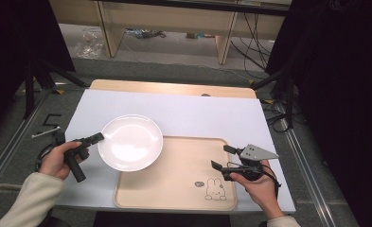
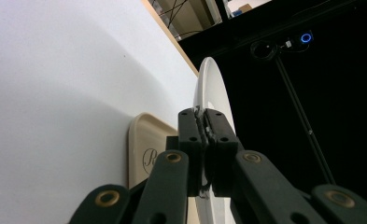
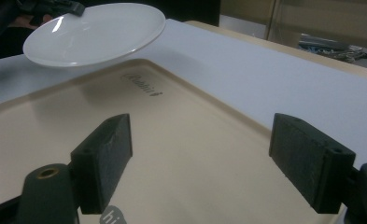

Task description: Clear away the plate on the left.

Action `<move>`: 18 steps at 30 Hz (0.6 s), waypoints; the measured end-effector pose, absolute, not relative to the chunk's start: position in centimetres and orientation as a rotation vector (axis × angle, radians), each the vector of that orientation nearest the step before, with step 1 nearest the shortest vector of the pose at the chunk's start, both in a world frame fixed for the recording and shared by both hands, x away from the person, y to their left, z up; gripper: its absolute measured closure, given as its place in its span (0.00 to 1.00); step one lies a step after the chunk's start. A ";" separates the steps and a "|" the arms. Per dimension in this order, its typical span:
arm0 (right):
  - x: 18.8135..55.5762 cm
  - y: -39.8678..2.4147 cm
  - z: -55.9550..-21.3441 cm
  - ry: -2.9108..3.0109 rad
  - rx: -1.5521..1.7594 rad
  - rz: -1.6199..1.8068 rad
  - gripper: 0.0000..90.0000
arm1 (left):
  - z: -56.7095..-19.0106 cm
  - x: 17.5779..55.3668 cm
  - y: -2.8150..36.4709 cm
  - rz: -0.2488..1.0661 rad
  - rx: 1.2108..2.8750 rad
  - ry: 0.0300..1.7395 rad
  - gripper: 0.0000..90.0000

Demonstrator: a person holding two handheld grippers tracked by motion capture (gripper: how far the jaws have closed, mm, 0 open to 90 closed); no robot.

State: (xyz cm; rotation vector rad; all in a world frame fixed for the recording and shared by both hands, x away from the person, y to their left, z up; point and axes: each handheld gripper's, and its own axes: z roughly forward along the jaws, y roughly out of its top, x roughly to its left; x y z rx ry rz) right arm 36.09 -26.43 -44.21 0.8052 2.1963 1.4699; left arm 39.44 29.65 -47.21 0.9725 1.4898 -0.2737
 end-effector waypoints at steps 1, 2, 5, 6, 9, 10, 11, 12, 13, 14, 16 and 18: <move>36.1 -26.4 -44.2 2.197 0.805 1.471 0.25 | -47.2 39.4 29.6 -0.275 0.979 1.492 0.95; 36.1 -26.4 -44.2 2.197 0.805 1.471 0.25 | -47.2 39.4 29.6 -0.280 0.977 1.495 0.95; 36.1 -26.4 -44.2 2.196 0.805 1.471 0.25 | -47.2 39.4 29.5 -0.279 0.980 1.499 0.95; 36.1 -26.4 -44.2 2.196 0.806 1.471 0.25 | -47.2 39.5 29.4 -0.283 0.982 1.483 0.95; 36.1 -26.4 -44.2 2.196 0.806 1.471 0.25 | -47.2 39.4 29.3 -0.285 0.981 1.489 0.95; 36.1 -26.4 -44.2 2.196 0.806 1.472 0.25 | -47.2 39.4 29.2 -0.285 0.983 1.496 0.95; 36.1 -26.4 -44.2 2.197 0.805 1.472 0.25 | -47.2 39.5 29.2 -0.290 0.989 1.487 0.95; 36.1 -26.4 -44.2 2.197 0.806 1.472 0.25 | -47.2 39.5 29.1 -0.292 0.988 1.483 0.95; 36.1 -26.4 -44.2 2.197 0.805 1.472 0.25 | -47.2 39.5 29.1 -0.293 0.990 1.486 0.95; 36.1 -26.4 -44.2 2.196 0.806 1.472 0.25 | -47.2 39.5 29.0 -0.296 0.989 1.482 0.95; 36.1 -26.4 -44.2 2.197 0.805 1.471 0.25 | -47.2 39.4 29.0 -0.294 0.992 1.500 0.95; 36.1 -26.4 -44.2 2.196 0.805 1.472 0.25 | -47.2 39.5 28.9 -0.299 0.992 1.489 0.95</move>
